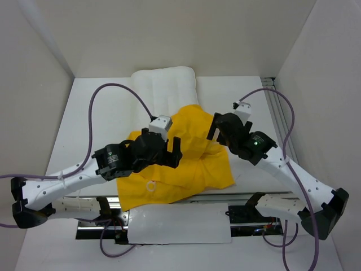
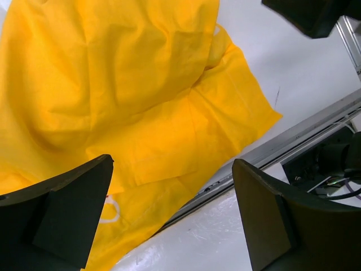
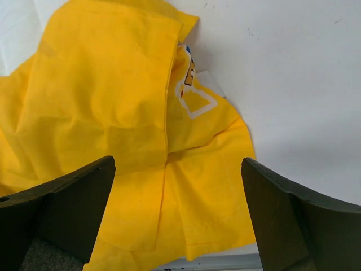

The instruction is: Put the pillow into the pillowcase

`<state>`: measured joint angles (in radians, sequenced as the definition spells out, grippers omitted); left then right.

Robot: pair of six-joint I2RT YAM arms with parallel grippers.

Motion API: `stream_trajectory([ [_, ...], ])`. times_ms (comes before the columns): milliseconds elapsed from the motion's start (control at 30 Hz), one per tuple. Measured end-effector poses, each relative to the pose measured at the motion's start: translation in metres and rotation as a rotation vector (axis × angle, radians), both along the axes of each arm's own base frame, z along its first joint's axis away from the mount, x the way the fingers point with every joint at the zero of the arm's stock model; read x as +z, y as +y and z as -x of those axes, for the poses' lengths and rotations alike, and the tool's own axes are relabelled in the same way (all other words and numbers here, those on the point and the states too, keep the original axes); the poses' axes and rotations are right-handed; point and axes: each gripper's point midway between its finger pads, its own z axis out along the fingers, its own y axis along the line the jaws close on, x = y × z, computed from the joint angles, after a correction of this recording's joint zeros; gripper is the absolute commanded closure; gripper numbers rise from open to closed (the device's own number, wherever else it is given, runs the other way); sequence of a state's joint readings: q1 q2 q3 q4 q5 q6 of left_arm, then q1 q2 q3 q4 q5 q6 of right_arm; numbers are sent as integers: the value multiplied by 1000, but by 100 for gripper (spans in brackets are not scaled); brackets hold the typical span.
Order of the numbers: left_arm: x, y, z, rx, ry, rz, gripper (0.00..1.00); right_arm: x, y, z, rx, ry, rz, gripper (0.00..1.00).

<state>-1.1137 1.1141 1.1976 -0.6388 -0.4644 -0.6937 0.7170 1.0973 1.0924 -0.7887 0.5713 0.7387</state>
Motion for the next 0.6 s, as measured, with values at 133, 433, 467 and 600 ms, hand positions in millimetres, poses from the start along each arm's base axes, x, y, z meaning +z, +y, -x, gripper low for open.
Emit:
stream_trajectory([
  [133,-22,-11,6,-65,13,-54,0,8,-6,7,14,-34,-16,0],
  [433,-142,-45,35,-244,211,-235,5,-80,-22,50,-3,149,-26,0],
  [467,-152,-47,37,-253,231,-250,5,-89,-24,56,-11,171,-31,0],
  [600,-178,-65,39,-289,271,-261,5,-114,-29,74,-41,223,-90,0],
])
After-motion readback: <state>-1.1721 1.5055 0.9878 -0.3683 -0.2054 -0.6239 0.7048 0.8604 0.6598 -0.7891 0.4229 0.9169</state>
